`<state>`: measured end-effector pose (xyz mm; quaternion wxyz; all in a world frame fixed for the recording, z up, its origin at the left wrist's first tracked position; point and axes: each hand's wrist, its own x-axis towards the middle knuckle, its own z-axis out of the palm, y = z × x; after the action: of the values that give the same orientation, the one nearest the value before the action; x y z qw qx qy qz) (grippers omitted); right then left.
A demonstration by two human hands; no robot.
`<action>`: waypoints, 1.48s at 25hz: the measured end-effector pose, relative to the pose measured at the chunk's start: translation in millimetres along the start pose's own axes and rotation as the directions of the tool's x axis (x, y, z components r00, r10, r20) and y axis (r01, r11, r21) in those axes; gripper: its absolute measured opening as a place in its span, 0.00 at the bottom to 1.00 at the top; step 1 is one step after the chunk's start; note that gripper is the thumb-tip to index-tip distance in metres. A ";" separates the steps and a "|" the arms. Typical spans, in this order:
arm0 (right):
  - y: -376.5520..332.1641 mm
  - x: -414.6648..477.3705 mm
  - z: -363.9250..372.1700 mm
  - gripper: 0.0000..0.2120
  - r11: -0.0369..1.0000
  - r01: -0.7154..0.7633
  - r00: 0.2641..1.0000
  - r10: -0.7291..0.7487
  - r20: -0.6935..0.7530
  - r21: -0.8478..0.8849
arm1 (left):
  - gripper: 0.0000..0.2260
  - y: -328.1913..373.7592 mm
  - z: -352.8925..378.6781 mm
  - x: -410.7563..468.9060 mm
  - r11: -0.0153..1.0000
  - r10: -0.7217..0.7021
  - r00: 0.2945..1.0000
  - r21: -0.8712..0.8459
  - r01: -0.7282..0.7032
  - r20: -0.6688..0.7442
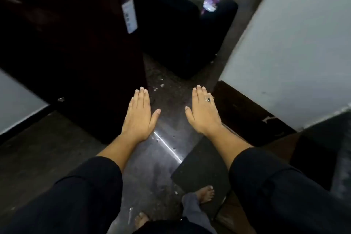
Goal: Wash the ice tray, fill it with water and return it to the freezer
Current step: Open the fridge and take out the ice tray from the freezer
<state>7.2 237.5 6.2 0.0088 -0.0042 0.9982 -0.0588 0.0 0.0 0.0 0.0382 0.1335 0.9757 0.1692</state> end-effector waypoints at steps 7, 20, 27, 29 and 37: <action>-189.4 16.6 -7.6 0.35 0.934 0.338 0.940 -0.341 0.000 0.118 | 0.36 -155.7 -84.7 -99.4 0.949 -0.290 0.933 0.066 0.310 -0.214; -378.0 98.0 -94.9 0.34 0.541 0.266 0.910 -0.414 -0.022 0.798 | 0.37 -265.3 -251.2 -79.7 0.879 -0.344 0.810 0.140 0.456 -0.475; -423.6 157.9 -98.2 0.22 0.183 -0.146 0.923 -0.327 0.200 0.972 | 0.35 -281.0 -317.0 -26.0 0.885 -0.189 0.836 0.280 0.373 -0.515; -437.0 166.4 -92.9 0.23 0.189 -0.193 0.903 -0.350 0.250 0.963 | 0.35 -290.0 -330.2 -12.6 0.888 -0.129 0.860 0.329 0.322 -0.494; -474.8 189.4 -80.7 0.22 0.142 -0.242 0.917 -0.289 0.274 0.960 | 0.31 -330.9 -364.1 34.9 0.892 0.096 0.925 0.444 0.083 -0.367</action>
<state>-180.1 -226.3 138.8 0.2106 -0.0250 0.6864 -0.6956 -159.0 -407.1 228.5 -0.1840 0.1067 0.9763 -0.0392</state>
